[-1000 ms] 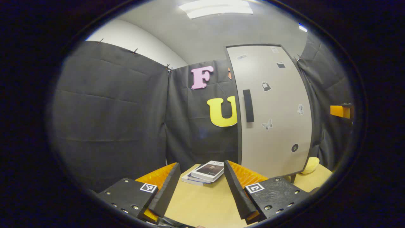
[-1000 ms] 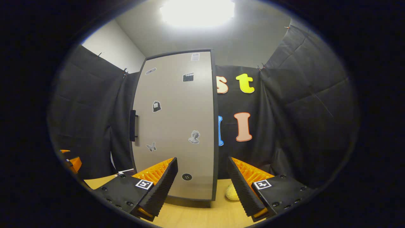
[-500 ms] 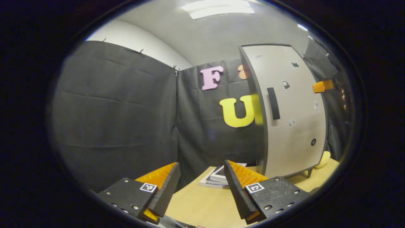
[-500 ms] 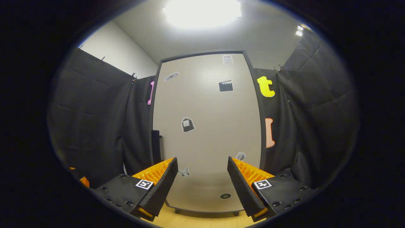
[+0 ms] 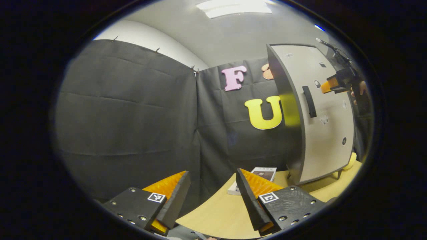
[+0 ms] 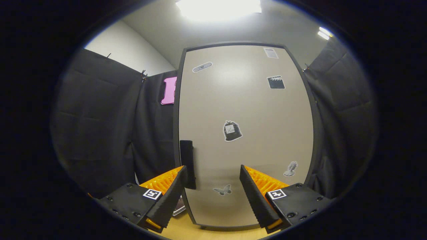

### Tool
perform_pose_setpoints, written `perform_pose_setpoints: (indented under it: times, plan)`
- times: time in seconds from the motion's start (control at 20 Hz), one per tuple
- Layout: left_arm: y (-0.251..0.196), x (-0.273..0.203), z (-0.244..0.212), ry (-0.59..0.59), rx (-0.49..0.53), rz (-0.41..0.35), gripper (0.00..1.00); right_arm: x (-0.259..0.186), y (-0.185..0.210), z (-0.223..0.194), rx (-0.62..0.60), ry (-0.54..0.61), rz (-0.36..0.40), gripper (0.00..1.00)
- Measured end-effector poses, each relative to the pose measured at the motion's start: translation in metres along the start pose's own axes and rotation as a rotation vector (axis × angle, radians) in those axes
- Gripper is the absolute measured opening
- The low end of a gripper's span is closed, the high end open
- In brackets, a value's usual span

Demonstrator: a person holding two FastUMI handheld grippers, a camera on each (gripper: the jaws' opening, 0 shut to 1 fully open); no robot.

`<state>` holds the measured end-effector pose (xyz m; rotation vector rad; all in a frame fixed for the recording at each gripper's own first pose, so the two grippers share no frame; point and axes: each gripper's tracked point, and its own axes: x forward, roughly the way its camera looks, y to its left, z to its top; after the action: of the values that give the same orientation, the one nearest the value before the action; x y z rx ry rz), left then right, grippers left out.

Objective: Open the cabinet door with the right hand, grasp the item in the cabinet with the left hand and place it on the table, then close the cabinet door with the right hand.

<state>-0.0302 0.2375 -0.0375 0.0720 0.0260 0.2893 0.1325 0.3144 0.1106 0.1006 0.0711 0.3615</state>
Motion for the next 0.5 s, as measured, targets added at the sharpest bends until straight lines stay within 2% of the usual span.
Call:
perform_pose_setpoints:
  times: [0.05,0.1,0.2,0.5]
  plan:
    - [0.006,0.002,-0.005,0.005,-0.003,0.004,0.86,0.007,0.006,-0.002,0.003,0.011,0.004,0.99]
    - [0.011,0.004,-0.009,0.012,-0.006,0.007,0.83,0.013,0.012,-0.003,0.002,0.018,0.007,0.97]
    - [0.021,0.009,-0.017,0.023,-0.012,0.015,0.86,0.028,0.021,-0.006,-0.008,0.031,0.006,0.99]
    - [0.044,0.021,-0.04,0.067,-0.021,0.039,0.84,0.065,0.043,-0.026,-0.031,0.096,0.009,0.96]
